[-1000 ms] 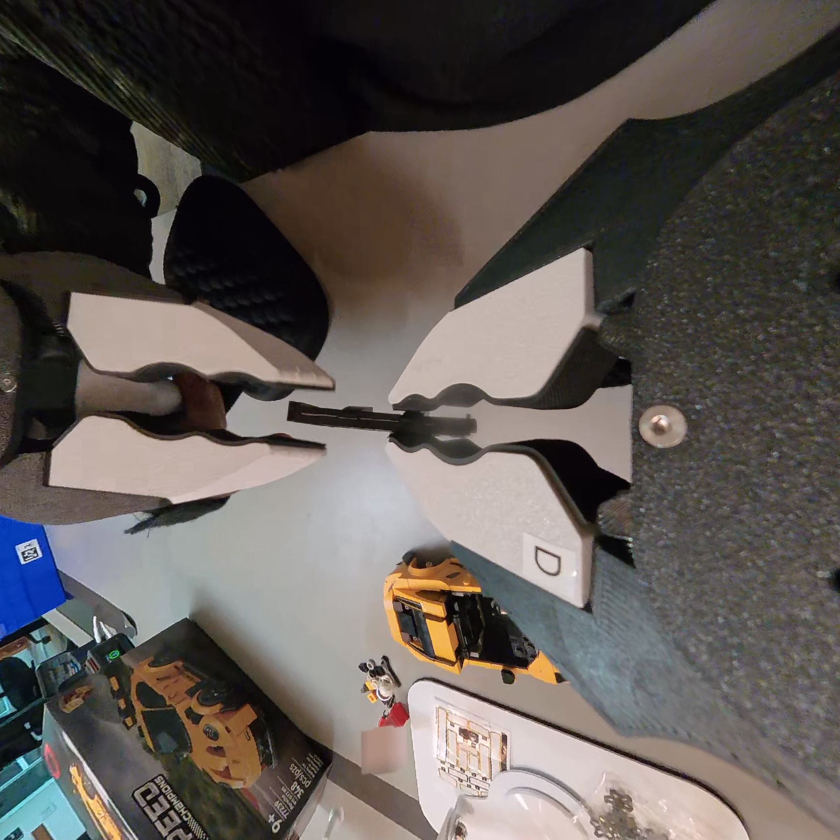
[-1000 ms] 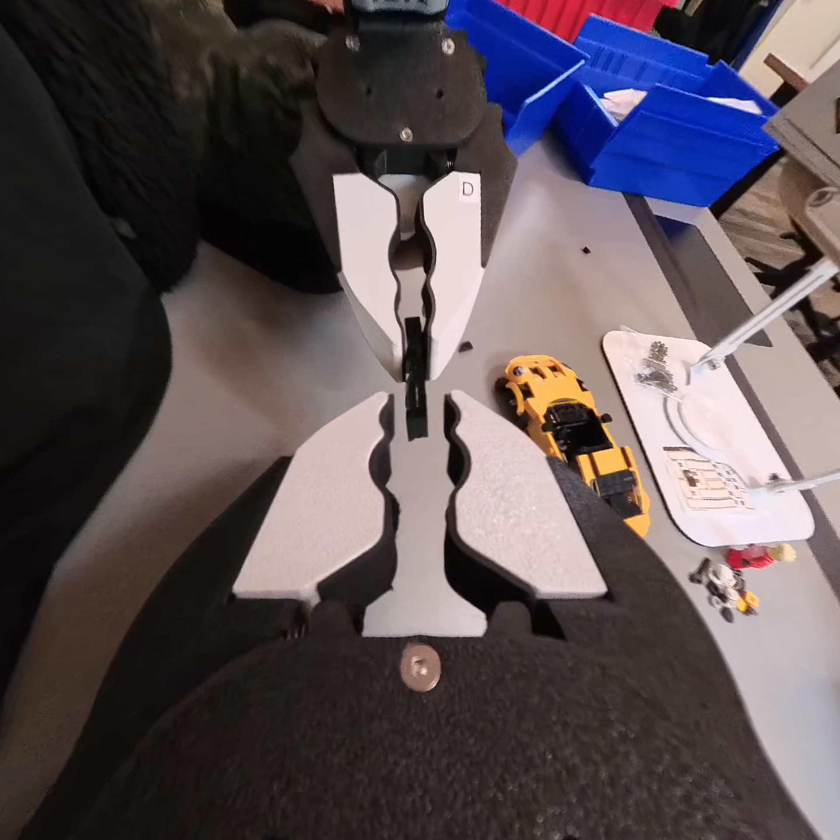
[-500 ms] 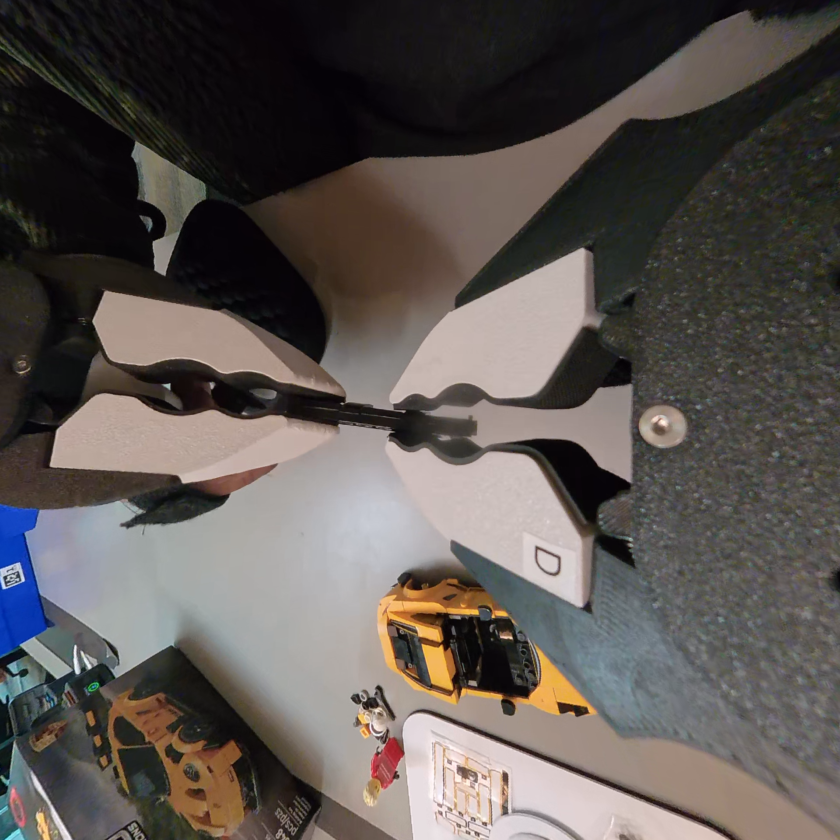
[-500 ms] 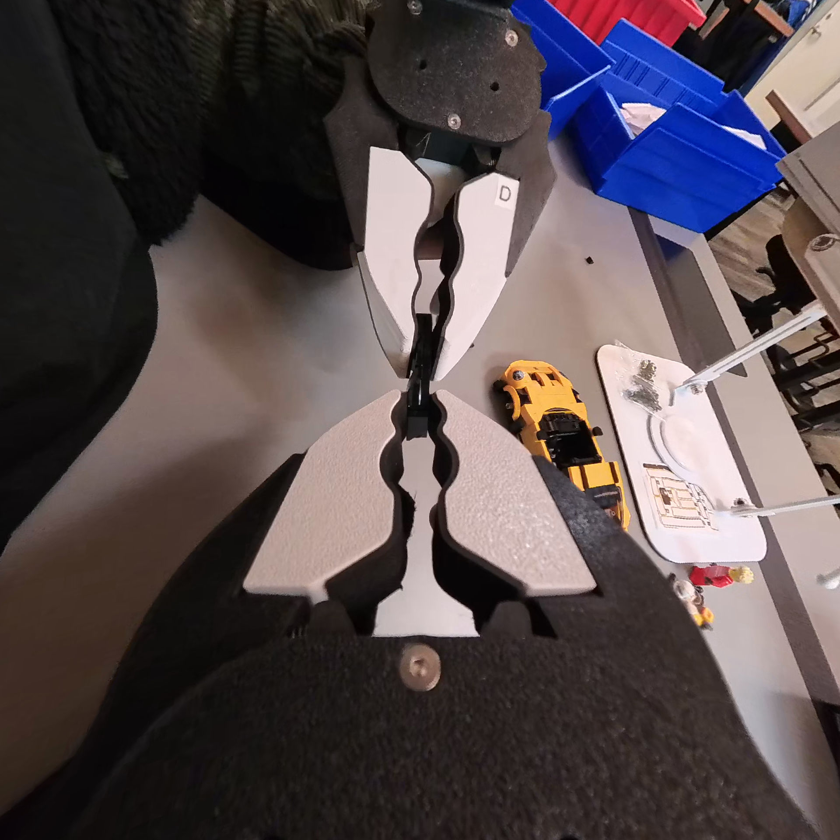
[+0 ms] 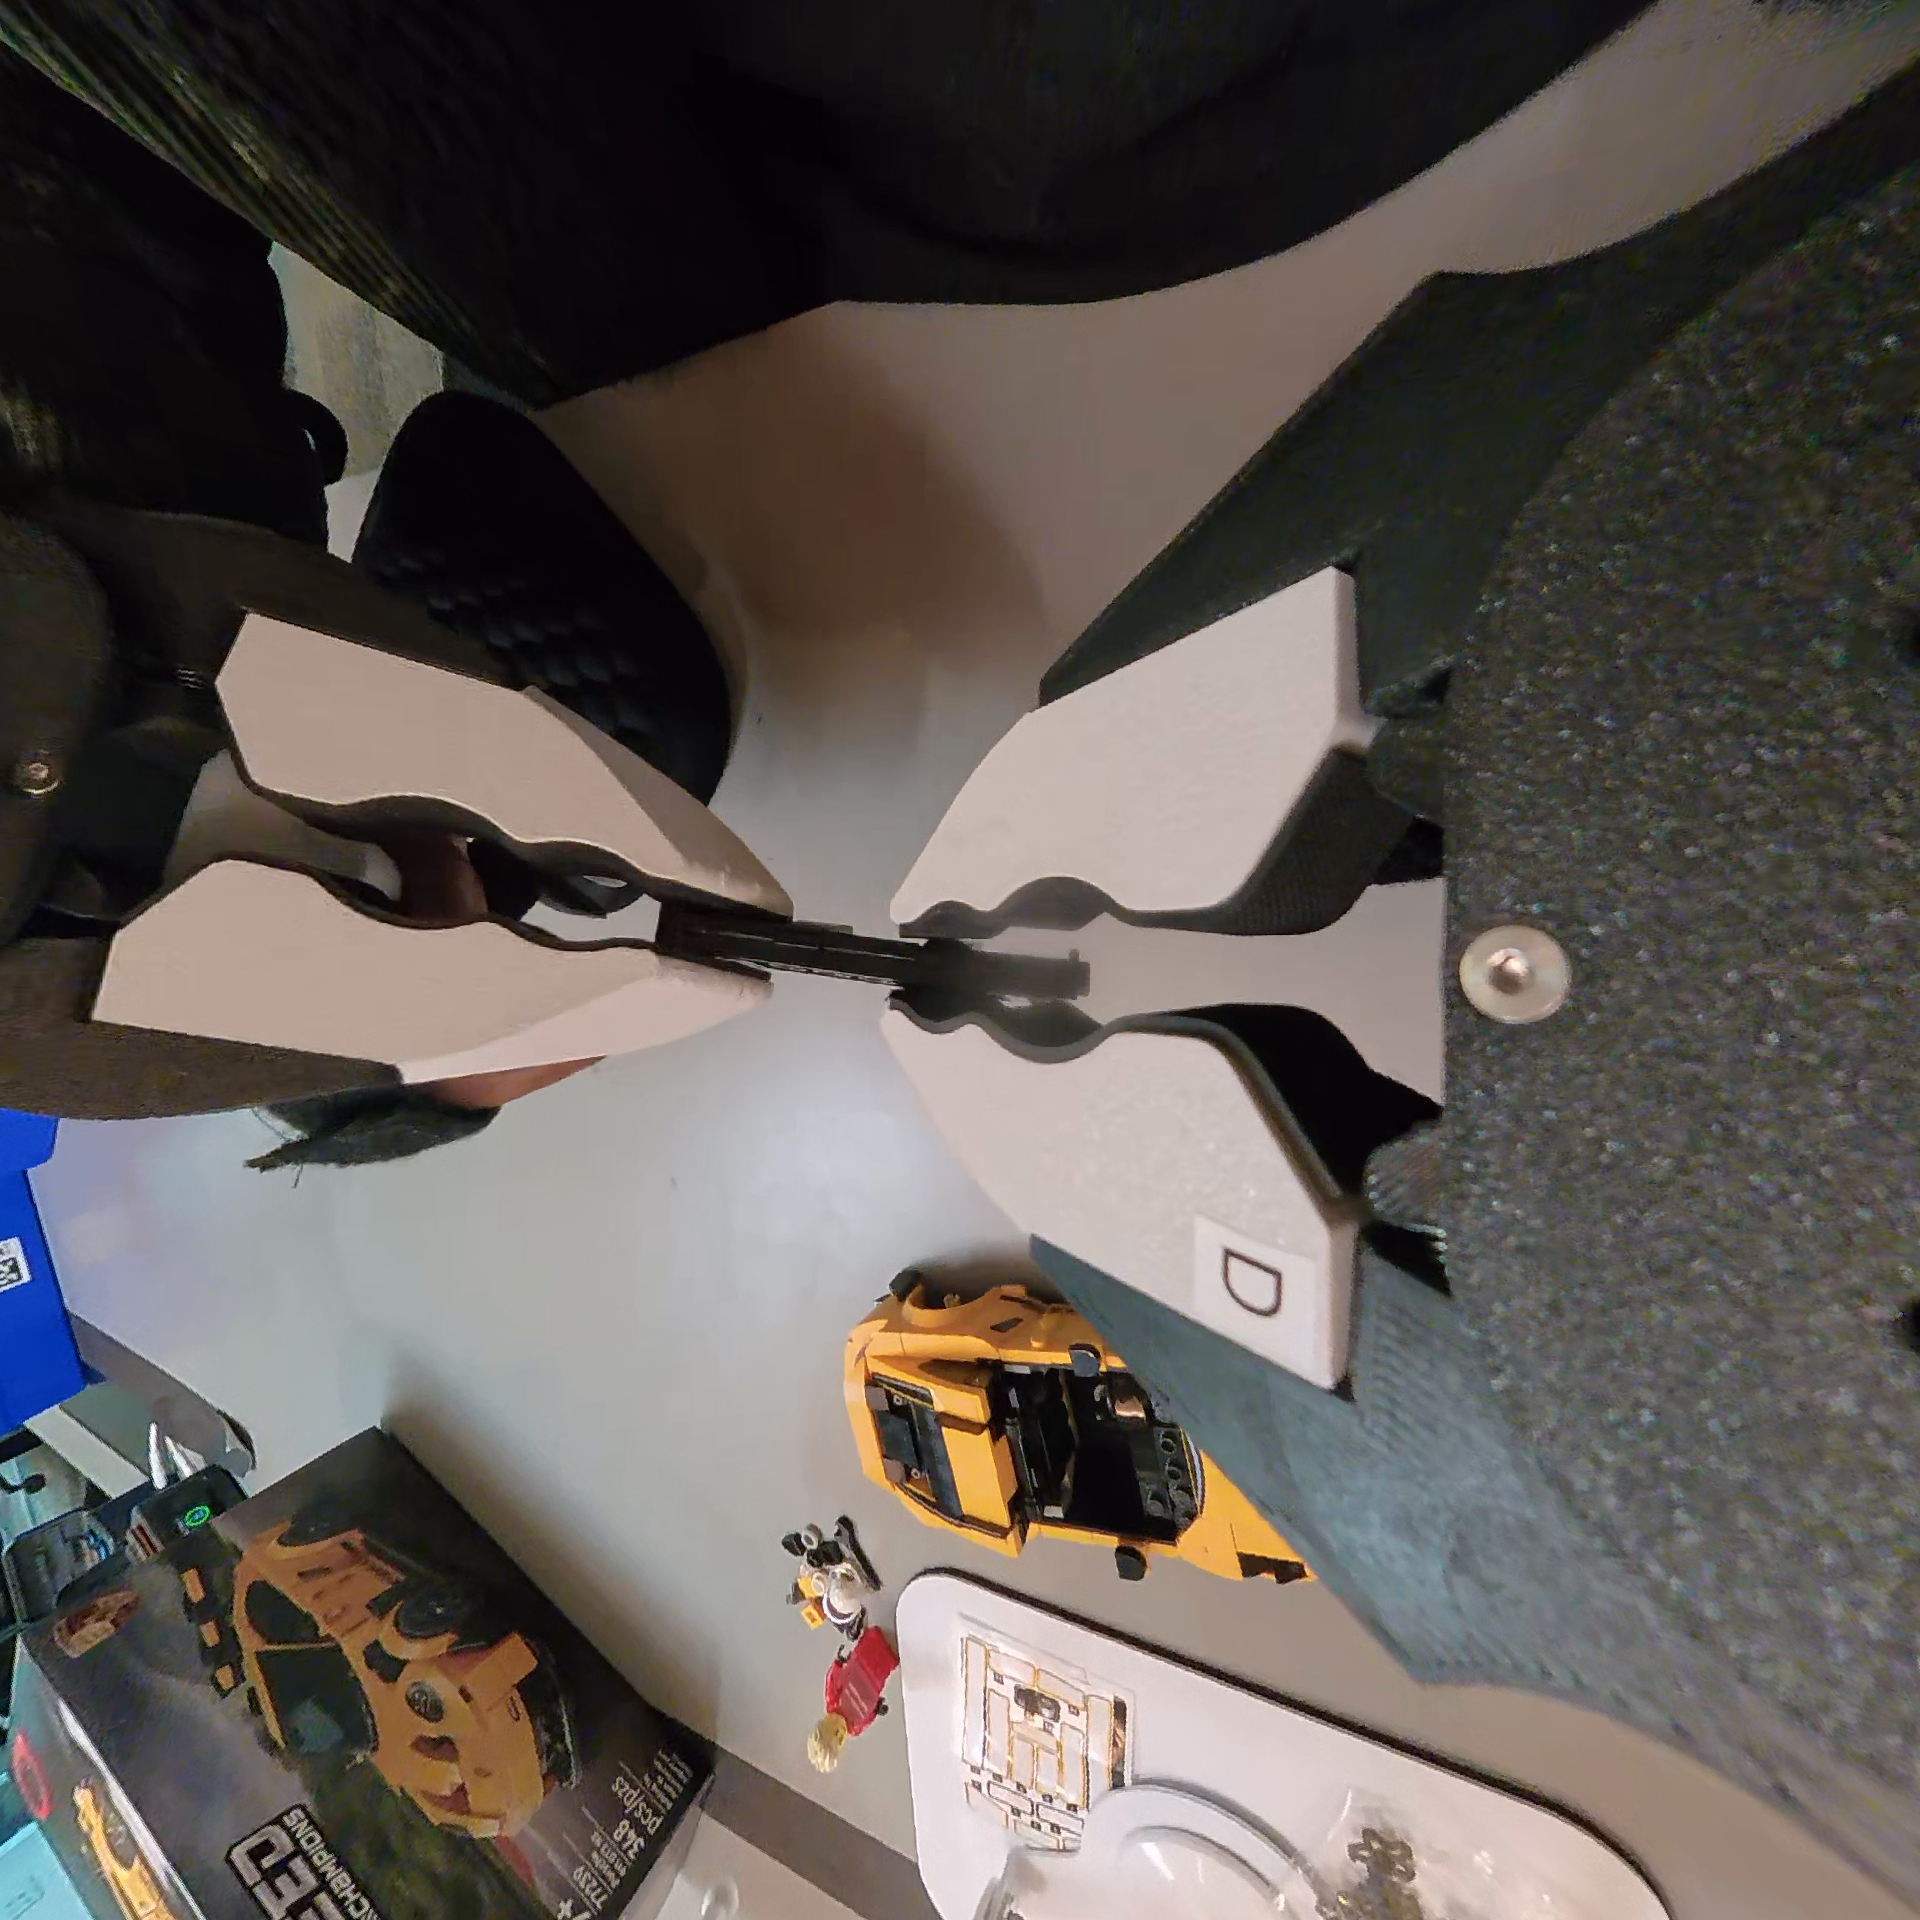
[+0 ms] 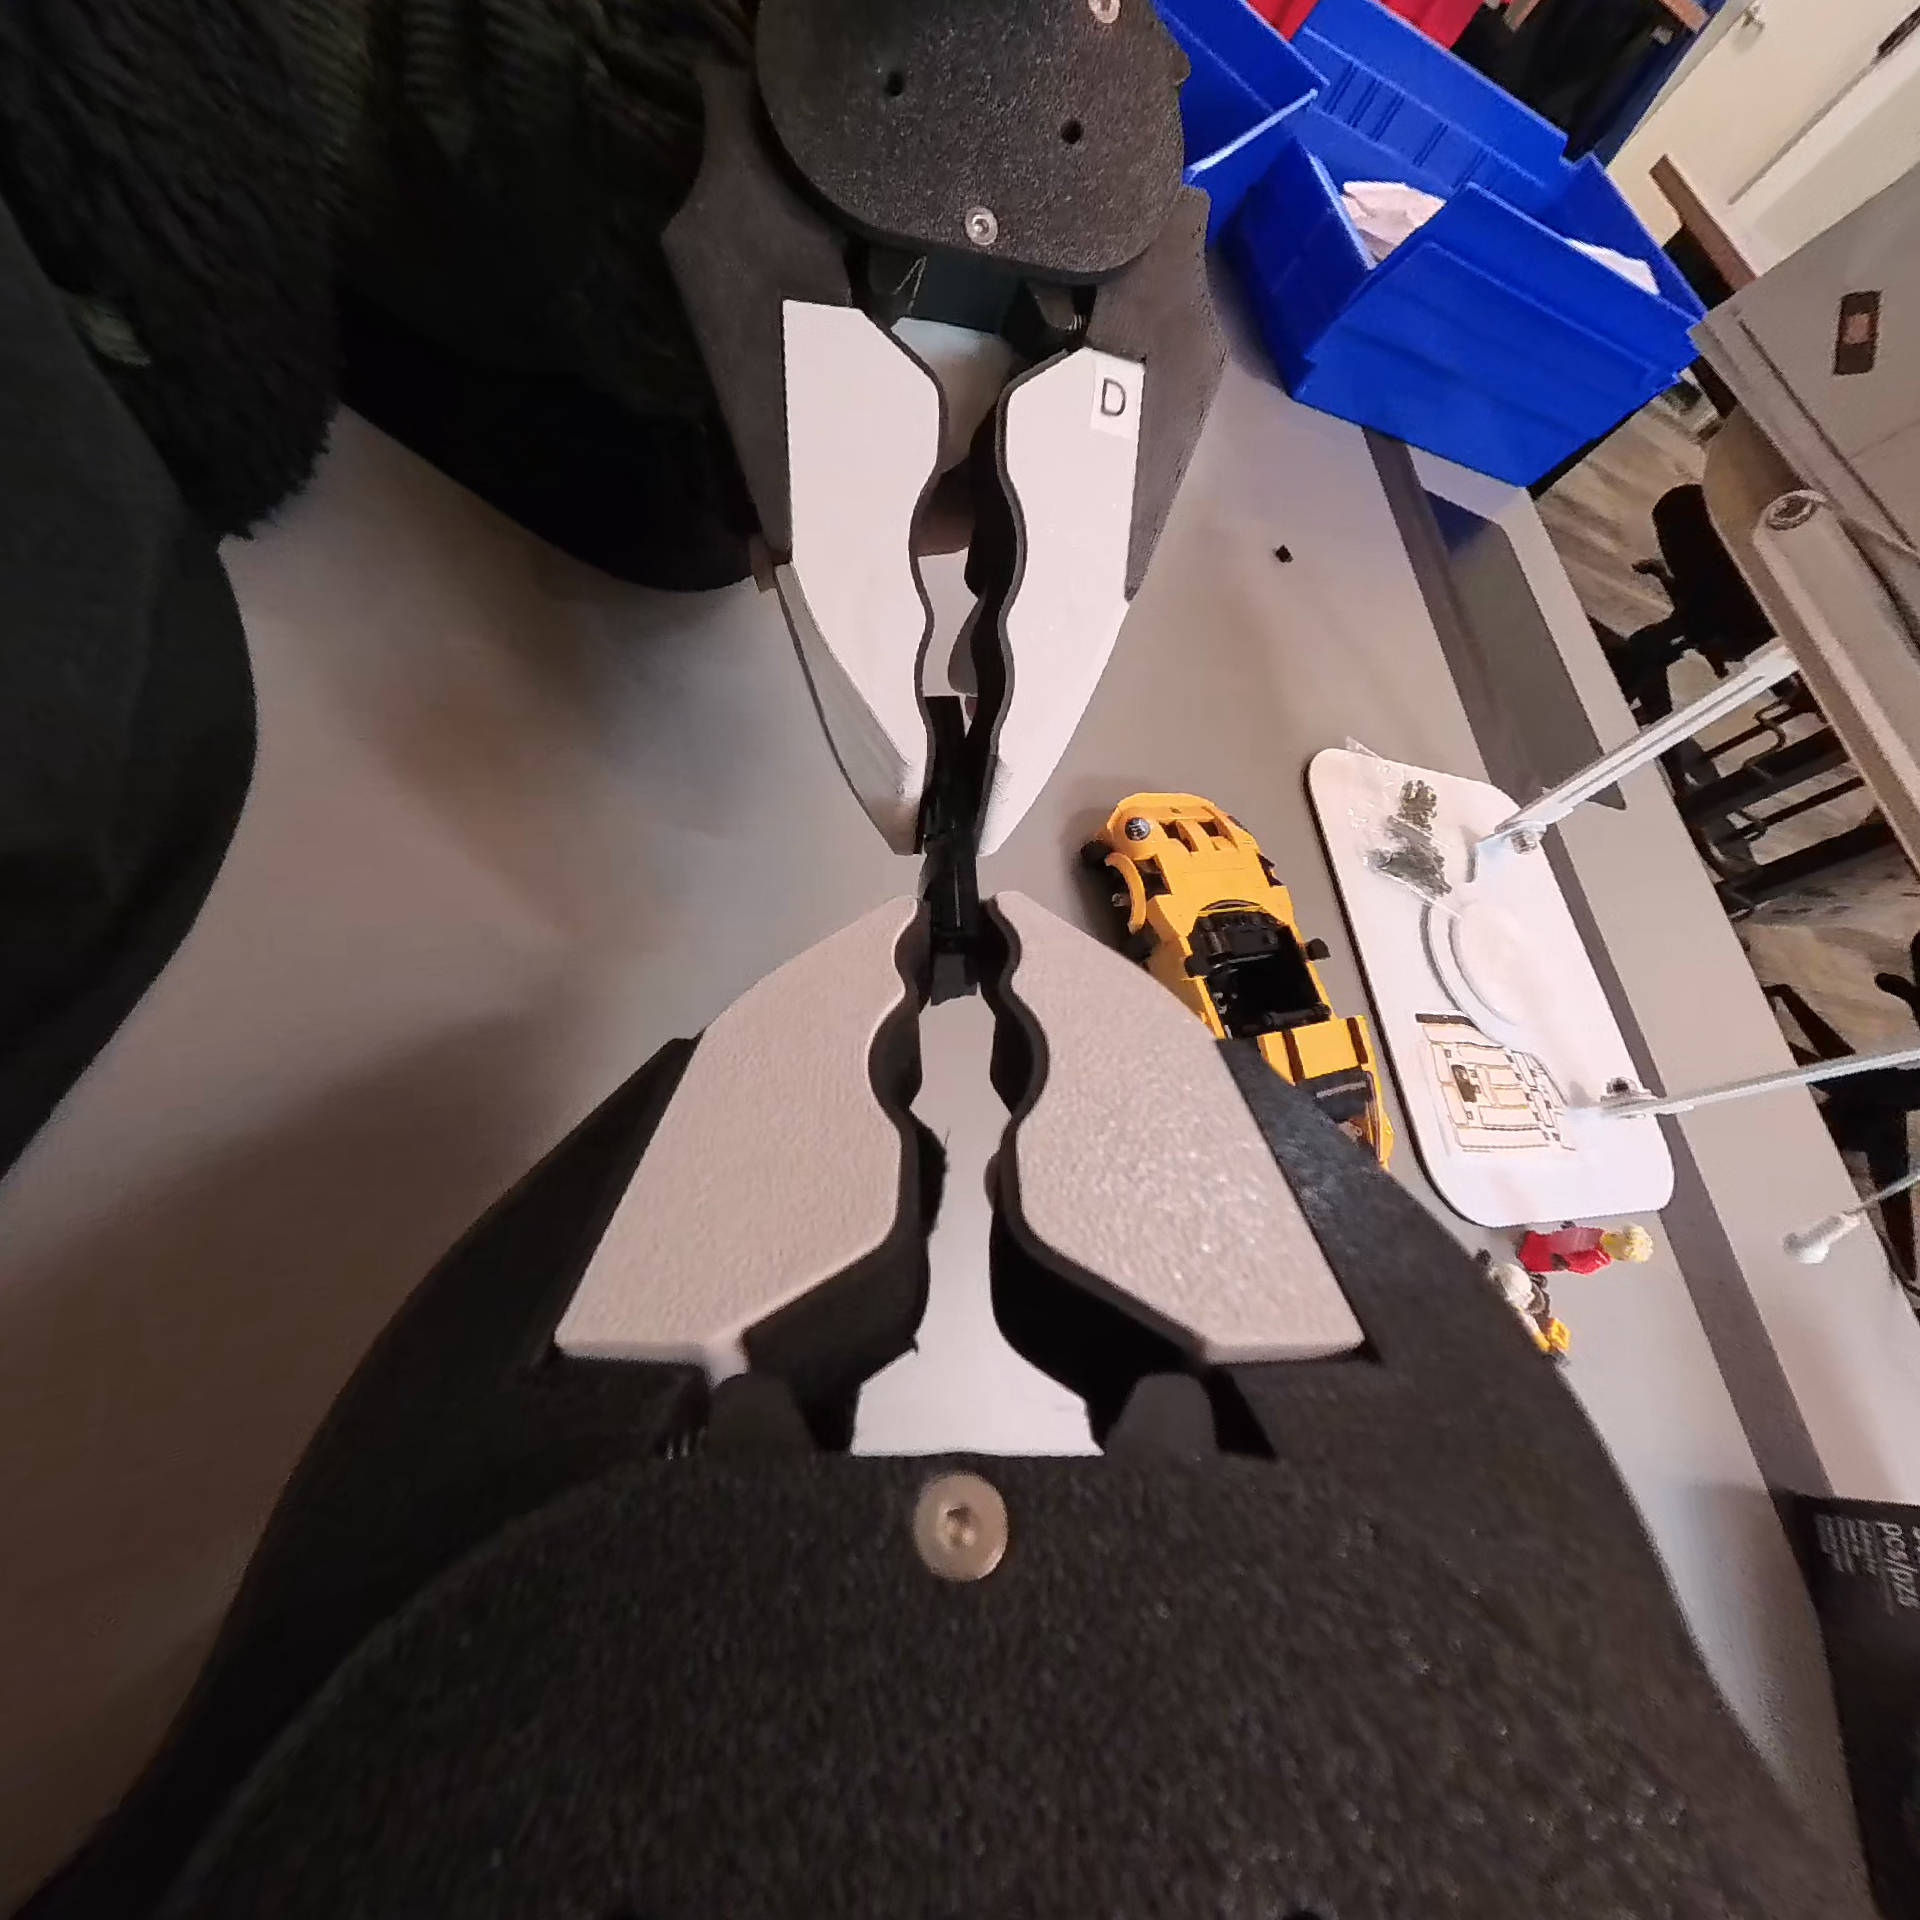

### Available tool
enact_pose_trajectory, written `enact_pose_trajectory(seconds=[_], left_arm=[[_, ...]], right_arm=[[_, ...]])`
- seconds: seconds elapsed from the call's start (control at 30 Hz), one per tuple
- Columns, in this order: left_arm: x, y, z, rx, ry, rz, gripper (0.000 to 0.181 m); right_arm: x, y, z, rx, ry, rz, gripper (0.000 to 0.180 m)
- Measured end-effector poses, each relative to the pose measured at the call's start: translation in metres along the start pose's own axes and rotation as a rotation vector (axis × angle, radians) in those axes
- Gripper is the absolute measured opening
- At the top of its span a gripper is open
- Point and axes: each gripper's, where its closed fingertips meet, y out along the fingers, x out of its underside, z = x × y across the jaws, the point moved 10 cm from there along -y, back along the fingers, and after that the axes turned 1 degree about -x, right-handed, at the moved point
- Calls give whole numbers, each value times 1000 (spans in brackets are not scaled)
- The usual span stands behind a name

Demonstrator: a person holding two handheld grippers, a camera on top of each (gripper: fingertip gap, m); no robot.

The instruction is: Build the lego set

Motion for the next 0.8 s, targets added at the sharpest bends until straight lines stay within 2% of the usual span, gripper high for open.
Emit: enact_pose_trajectory(seconds=[0.2,0.27,0.3,0.43,0.57,0.8], left_arm=[[0,-3,0,8,13,44,11],[1,-5,-2,24,-7,68,28],[1,-7,-4,31,-19,87,29],[3,-15,-11,39,-63,154,19],[0,-17,-8,11,-18,165,8],[-2,-16,0,1,83,145,8]], right_arm=[[3,-1,1,7,48,54,8],[6,-4,3,6,92,92,8],[8,-6,5,6,117,115,8],[10,-14,6,6,181,186,8],[13,-15,5,2,203,197,8],[15,-16,4,-20,209,184,8]])
